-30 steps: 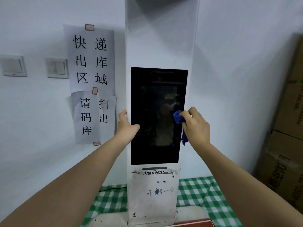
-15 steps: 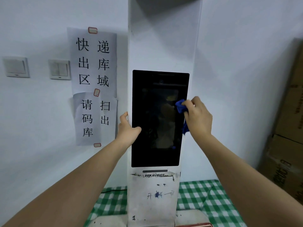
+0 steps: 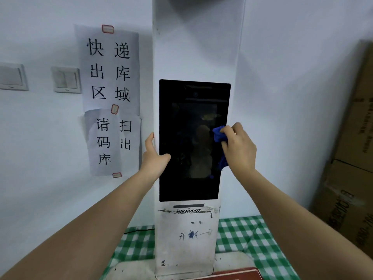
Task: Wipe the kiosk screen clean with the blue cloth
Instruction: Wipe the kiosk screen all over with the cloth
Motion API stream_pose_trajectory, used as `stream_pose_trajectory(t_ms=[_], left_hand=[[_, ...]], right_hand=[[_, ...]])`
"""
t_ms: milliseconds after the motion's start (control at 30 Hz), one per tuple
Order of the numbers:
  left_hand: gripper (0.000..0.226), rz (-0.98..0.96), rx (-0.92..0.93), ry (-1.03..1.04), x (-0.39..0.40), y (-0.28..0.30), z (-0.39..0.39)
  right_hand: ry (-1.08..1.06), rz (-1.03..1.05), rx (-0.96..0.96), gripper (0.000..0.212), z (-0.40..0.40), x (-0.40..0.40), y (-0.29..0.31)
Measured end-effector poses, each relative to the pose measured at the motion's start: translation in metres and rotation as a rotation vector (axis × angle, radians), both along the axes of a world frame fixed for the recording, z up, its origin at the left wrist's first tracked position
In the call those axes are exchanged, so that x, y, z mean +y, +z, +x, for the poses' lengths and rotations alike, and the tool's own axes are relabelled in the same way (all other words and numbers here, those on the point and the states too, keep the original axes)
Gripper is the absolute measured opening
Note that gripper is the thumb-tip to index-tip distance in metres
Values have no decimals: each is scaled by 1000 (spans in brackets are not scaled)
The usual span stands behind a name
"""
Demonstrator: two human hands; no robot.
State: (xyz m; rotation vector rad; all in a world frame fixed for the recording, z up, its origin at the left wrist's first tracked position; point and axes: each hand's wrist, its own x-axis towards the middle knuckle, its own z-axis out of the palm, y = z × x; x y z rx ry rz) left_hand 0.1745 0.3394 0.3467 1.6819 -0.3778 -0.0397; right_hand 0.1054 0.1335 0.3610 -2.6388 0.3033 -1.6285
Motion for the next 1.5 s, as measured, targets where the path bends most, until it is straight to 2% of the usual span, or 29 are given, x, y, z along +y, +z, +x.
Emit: stream_pose_trajectory(t_ms=[133,267,400,567,633,800,967,1067,1267,1400,1500], left_hand=[[84,8,-2,-7,1,-3,3],[84,1,-7,-10,2,-4,3],[83,-3,-16,-4,1,-4,4],[84,-8,-36,10,0,-6,6],[84,-9,-44,12,0,-7,7],[84,-9,-41,12,1,-8,8],[84,-4,-40,22,0,-9,9],[84,5,-46,21,0,-9,8],[84,10,-41,16,1,-9,9],[85,17,-43,12,2,-11,10],[85,16,-41,6,2,-11,10]], right_hand=[[21,-24,99,22,0,1,-33],[9,-98,178,18,-4,-7,-28],[33,64,-2,23,-4,-7,-22],[60,177,-87,28,10,11,-46],[76,193,-82,27,13,19,-54],[100,65,30,24,5,9,-52],[32,327,-102,24,11,12,-46],[46,391,-109,20,19,33,-54],[83,164,30,22,11,25,-47],[6,449,-120,19,12,21,-36],[23,444,-119,18,21,45,-40]])
